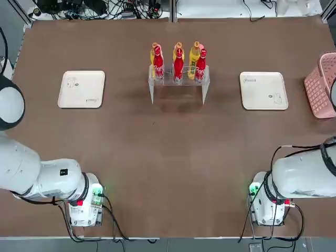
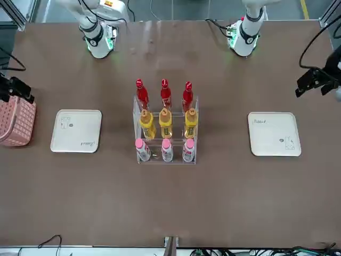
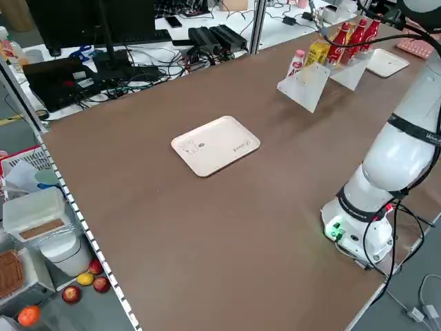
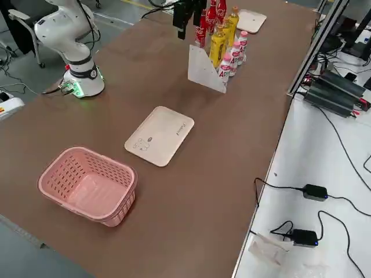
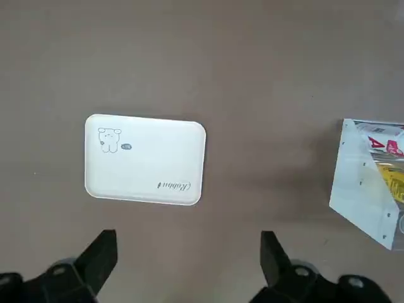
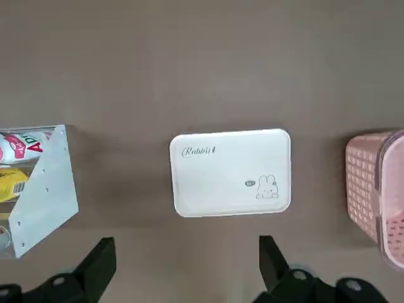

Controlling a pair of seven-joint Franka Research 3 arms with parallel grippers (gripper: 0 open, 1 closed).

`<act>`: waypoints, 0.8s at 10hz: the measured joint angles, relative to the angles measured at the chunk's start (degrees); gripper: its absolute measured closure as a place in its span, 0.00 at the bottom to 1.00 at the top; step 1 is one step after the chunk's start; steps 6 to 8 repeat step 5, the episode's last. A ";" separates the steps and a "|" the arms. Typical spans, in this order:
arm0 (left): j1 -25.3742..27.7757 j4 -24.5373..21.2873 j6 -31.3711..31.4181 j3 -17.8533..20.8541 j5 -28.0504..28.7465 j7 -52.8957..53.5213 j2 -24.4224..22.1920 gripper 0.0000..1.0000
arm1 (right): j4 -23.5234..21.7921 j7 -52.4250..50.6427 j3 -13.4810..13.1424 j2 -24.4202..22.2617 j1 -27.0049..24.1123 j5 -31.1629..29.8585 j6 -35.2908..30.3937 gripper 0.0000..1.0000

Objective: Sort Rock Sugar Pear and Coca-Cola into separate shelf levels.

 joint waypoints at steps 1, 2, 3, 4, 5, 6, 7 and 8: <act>-0.05 0.00 0.00 -0.05 0.00 0.06 0.00 0.00 | -0.01 0.94 -0.08 0.00 0.42 0.00 -0.17 0.00; -0.09 0.00 0.00 -0.20 0.00 0.07 0.00 0.00 | -0.01 1.26 -0.09 0.00 0.67 0.00 -0.19 0.00; -0.13 0.00 0.00 -0.33 0.00 0.07 0.00 0.00 | -0.01 1.35 -0.09 0.00 0.77 0.00 -0.20 0.00; -0.16 0.00 0.00 -0.41 0.00 0.08 -0.01 0.00 | -0.01 1.37 -0.12 0.00 0.79 0.00 -0.20 0.00; -0.18 0.00 0.00 -0.46 0.00 0.08 -0.03 0.00 | -0.02 1.38 -0.19 0.00 0.79 0.00 -0.20 0.00; -0.18 0.00 0.00 -0.46 0.00 0.08 -0.03 0.00 | -0.02 1.38 -0.19 0.00 0.79 0.00 -0.20 0.00; -0.18 0.00 0.00 -0.46 0.00 0.08 -0.03 0.00 | -0.02 1.38 -0.19 0.00 0.79 0.00 -0.20 0.00; -0.18 0.00 0.00 -0.46 0.00 0.08 -0.03 0.00 | -0.02 1.38 -0.19 0.00 0.79 0.00 -0.20 0.00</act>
